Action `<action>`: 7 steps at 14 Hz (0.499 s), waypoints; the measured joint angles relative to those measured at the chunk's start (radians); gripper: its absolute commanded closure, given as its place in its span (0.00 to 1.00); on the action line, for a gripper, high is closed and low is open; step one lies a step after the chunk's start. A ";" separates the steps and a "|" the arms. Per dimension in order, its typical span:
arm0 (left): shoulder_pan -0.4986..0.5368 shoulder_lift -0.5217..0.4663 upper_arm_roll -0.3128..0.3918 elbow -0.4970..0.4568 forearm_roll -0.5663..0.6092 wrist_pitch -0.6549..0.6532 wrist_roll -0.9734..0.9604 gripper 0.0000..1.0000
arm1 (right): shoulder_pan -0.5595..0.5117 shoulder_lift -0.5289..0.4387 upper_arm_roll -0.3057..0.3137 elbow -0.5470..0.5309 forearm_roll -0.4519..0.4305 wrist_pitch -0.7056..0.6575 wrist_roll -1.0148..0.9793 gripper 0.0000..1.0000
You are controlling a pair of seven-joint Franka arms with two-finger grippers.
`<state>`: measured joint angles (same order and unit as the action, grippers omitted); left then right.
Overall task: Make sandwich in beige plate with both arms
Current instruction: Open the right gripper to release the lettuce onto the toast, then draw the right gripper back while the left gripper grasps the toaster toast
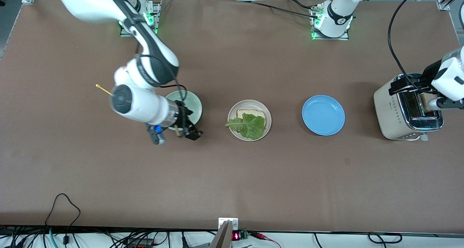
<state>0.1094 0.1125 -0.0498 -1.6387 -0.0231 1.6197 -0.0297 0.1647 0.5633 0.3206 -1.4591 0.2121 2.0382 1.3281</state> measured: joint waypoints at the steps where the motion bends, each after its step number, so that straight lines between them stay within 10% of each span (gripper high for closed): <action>1: 0.020 0.013 0.004 0.001 0.000 0.000 0.000 0.00 | -0.031 -0.033 -0.001 -0.001 0.000 -0.054 -0.064 0.00; 7: 0.191 0.108 0.015 0.020 0.000 0.004 0.124 0.00 | -0.201 -0.247 -0.039 -0.015 -0.013 -0.366 -0.552 0.00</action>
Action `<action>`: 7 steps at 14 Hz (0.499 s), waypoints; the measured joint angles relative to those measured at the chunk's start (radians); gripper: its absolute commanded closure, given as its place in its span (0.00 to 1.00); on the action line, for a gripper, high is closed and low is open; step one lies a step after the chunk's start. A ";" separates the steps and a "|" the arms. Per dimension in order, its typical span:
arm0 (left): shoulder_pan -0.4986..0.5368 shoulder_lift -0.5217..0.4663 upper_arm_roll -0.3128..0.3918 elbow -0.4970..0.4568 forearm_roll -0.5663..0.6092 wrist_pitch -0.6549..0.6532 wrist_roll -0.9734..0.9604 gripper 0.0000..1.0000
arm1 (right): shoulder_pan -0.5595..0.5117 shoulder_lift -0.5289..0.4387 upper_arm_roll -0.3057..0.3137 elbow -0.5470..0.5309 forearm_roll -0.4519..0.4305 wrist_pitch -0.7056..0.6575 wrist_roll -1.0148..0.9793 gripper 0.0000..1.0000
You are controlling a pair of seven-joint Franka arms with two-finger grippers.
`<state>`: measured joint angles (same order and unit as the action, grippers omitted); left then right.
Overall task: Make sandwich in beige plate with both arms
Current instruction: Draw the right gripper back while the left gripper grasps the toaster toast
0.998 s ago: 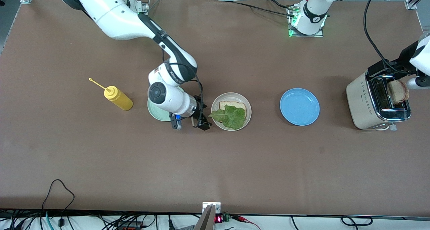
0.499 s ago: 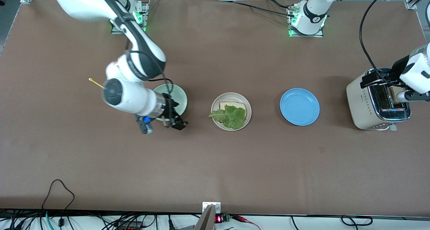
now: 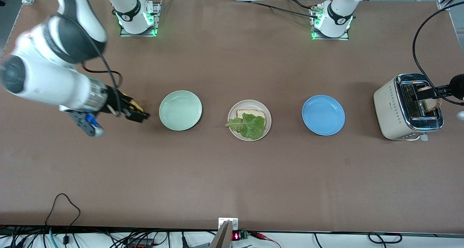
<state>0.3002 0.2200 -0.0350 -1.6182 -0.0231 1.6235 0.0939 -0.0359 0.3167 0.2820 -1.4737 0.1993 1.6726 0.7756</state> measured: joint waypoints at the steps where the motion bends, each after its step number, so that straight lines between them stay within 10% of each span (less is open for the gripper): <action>1: 0.023 0.027 0.001 0.020 0.000 0.001 0.024 0.00 | -0.009 -0.031 -0.028 -0.003 -0.012 -0.043 -0.103 0.00; 7: 0.163 0.208 0.005 0.097 0.027 0.005 0.233 0.00 | -0.011 -0.171 -0.185 -0.015 -0.174 -0.166 -0.647 0.00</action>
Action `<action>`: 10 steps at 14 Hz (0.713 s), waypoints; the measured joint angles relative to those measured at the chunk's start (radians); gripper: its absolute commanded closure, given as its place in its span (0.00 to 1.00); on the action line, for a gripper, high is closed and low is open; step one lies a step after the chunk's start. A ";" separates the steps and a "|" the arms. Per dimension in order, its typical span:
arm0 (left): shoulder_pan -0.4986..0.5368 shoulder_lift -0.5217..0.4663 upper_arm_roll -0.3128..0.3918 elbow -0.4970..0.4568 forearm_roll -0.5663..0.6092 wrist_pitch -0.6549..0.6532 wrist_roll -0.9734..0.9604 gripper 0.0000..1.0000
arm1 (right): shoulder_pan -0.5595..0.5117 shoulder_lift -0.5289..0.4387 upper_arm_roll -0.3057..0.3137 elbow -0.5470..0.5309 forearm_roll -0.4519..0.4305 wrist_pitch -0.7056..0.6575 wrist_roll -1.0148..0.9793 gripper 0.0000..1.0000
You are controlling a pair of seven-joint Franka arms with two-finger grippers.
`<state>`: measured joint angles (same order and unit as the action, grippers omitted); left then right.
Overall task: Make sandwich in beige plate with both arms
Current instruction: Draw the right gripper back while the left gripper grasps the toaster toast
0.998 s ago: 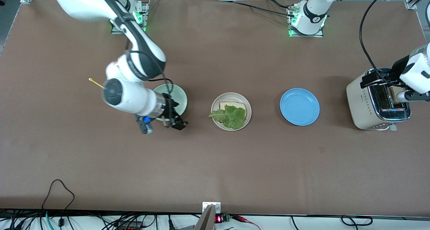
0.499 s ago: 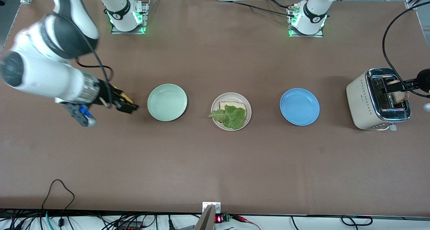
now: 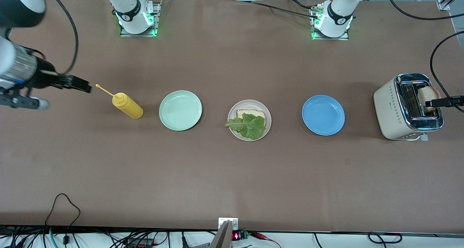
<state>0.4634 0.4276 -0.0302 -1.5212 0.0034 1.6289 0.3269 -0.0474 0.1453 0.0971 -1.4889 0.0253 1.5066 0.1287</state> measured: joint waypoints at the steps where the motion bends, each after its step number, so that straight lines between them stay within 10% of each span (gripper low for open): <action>1: 0.005 0.008 0.000 0.006 0.007 0.001 0.022 0.00 | 0.014 -0.020 -0.040 -0.003 -0.006 -0.011 -0.070 0.00; 4: 0.017 0.014 0.000 0.011 0.018 0.001 0.060 0.00 | 0.088 -0.047 -0.148 -0.012 -0.026 -0.025 -0.218 0.00; 10: 0.048 0.045 0.000 0.008 0.019 -0.005 0.102 0.05 | 0.099 -0.030 -0.163 -0.033 -0.034 -0.032 -0.262 0.00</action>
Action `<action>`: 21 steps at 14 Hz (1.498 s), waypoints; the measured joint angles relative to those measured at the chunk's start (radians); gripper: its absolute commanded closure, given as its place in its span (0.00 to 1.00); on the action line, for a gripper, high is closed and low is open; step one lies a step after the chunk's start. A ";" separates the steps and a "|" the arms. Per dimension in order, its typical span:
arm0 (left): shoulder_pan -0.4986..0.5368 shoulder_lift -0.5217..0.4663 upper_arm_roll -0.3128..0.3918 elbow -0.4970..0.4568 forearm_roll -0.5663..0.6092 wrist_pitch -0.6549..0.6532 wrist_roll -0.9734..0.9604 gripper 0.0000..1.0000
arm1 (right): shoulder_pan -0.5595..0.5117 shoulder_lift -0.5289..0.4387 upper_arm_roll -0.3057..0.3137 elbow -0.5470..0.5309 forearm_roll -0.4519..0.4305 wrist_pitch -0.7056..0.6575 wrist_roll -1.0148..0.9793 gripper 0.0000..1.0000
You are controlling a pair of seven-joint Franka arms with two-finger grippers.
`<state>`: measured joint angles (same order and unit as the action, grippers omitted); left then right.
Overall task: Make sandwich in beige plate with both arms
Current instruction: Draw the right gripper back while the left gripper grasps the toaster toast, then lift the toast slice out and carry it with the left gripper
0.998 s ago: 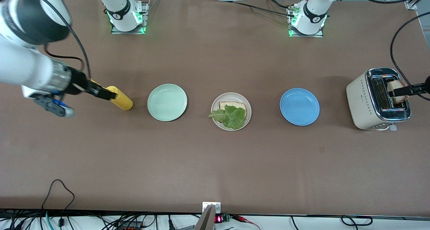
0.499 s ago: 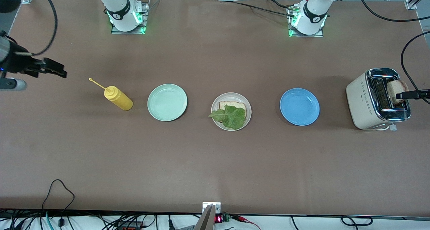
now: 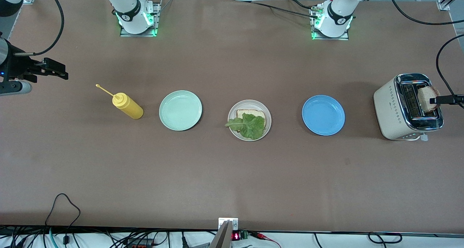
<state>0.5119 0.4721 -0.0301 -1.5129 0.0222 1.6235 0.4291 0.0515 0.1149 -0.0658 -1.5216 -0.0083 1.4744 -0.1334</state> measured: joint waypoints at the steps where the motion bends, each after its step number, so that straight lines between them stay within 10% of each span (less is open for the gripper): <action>1: 0.000 0.008 -0.001 0.000 0.000 0.000 0.002 0.07 | 0.001 0.009 0.000 0.000 0.000 -0.002 0.000 0.00; 6: 0.000 0.022 -0.011 0.000 -0.001 -0.021 0.005 0.65 | 0.005 0.032 0.000 0.000 0.000 -0.019 -0.001 0.00; 10: 0.000 0.022 -0.012 0.000 -0.007 -0.049 0.006 0.91 | 0.013 0.032 0.000 0.003 0.000 0.010 -0.001 0.00; 21: -0.002 -0.103 -0.088 0.079 -0.008 -0.244 0.008 0.99 | 0.012 0.033 -0.006 0.005 0.000 0.077 -0.005 0.00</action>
<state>0.5103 0.3687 -0.1182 -1.4339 0.0145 1.3798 0.4374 0.0633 0.1480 -0.0721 -1.5170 -0.0087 1.5513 -0.1388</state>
